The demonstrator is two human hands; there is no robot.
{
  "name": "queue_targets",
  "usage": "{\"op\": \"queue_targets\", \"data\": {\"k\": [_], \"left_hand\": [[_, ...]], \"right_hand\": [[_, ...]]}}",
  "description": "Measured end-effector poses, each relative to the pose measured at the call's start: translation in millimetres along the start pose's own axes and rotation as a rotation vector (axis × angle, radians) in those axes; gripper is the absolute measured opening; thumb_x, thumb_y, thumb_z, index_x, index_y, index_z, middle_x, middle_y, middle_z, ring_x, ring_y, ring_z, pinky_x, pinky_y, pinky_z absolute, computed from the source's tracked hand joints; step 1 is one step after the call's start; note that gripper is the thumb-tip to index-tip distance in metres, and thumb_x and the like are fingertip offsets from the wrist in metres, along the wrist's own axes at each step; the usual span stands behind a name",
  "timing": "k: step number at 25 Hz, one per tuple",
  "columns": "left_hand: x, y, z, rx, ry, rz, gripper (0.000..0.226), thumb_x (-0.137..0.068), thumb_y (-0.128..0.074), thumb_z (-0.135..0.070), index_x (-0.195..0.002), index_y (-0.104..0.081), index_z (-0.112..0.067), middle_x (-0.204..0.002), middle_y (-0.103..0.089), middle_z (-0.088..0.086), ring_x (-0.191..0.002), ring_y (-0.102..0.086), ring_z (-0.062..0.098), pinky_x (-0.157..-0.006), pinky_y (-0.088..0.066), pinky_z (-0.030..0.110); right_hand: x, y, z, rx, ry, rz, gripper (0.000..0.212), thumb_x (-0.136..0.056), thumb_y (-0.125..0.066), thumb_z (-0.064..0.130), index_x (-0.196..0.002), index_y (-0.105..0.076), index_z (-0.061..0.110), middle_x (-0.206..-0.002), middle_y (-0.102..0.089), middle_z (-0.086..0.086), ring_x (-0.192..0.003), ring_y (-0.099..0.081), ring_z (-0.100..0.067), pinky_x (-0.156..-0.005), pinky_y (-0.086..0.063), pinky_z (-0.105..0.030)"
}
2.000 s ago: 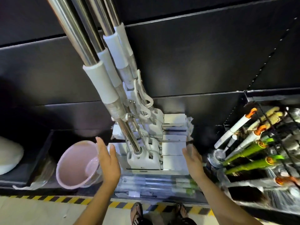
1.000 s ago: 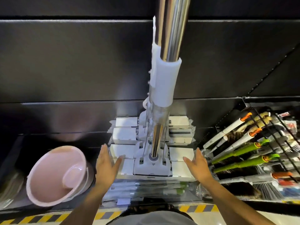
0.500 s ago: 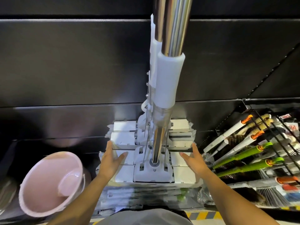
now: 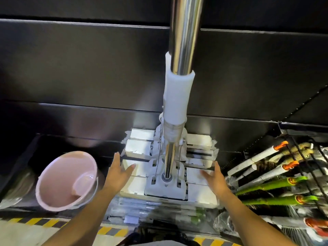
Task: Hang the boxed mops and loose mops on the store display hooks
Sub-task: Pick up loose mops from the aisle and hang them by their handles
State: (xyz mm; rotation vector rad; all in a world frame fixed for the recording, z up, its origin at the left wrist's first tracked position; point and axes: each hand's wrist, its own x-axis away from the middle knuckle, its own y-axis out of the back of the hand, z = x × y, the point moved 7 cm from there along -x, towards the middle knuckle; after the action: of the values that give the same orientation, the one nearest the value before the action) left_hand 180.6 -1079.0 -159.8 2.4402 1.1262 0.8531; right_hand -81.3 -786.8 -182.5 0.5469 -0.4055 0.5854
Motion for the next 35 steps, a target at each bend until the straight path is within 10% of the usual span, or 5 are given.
{"op": "queue_targets", "data": {"k": [9, 14, 35], "left_hand": [[70, 0, 46, -0.149, -0.041, -0.226, 0.075, -0.091, -0.065, -0.039, -0.153, -0.026, -0.020, -0.161, -0.024, 0.004, -0.147, -0.022, 0.023, -0.119, -0.018, 0.040], [100, -6, 68, -0.203, -0.011, -0.216, 0.085, -0.092, -0.056, -0.048, -0.156, -0.013, -0.013, -0.163, -0.013, 0.005, -0.150, -0.016, 0.024, -0.122, -0.014, 0.048], [112, 109, 123, -0.315, -0.254, 0.003, 0.078, -0.097, -0.048, -0.048, -0.156, -0.014, -0.010, -0.163, -0.016, 0.006, -0.150, -0.015, 0.024, -0.122, -0.014, 0.042]], "right_hand": [[22, 17, -26, 0.237, 0.091, -0.017, 0.057, -0.091, -0.064, 0.032, -0.136, -0.044, 0.003, -0.137, -0.045, -0.019, -0.127, -0.045, -0.039, -0.107, -0.037, -0.044], [54, 21, -44, 0.289, 0.025, -0.043, 0.084, -0.091, -0.059, 0.045, -0.153, -0.018, 0.007, -0.160, -0.015, -0.013, -0.147, -0.014, -0.031, -0.120, -0.015, -0.044], [220, -74, -52, 0.233, -0.046, -0.489, 0.076, -0.097, -0.047, 0.046, -0.152, -0.017, 0.002, -0.157, -0.020, -0.023, -0.143, -0.021, -0.040, -0.116, -0.020, -0.052]]}}
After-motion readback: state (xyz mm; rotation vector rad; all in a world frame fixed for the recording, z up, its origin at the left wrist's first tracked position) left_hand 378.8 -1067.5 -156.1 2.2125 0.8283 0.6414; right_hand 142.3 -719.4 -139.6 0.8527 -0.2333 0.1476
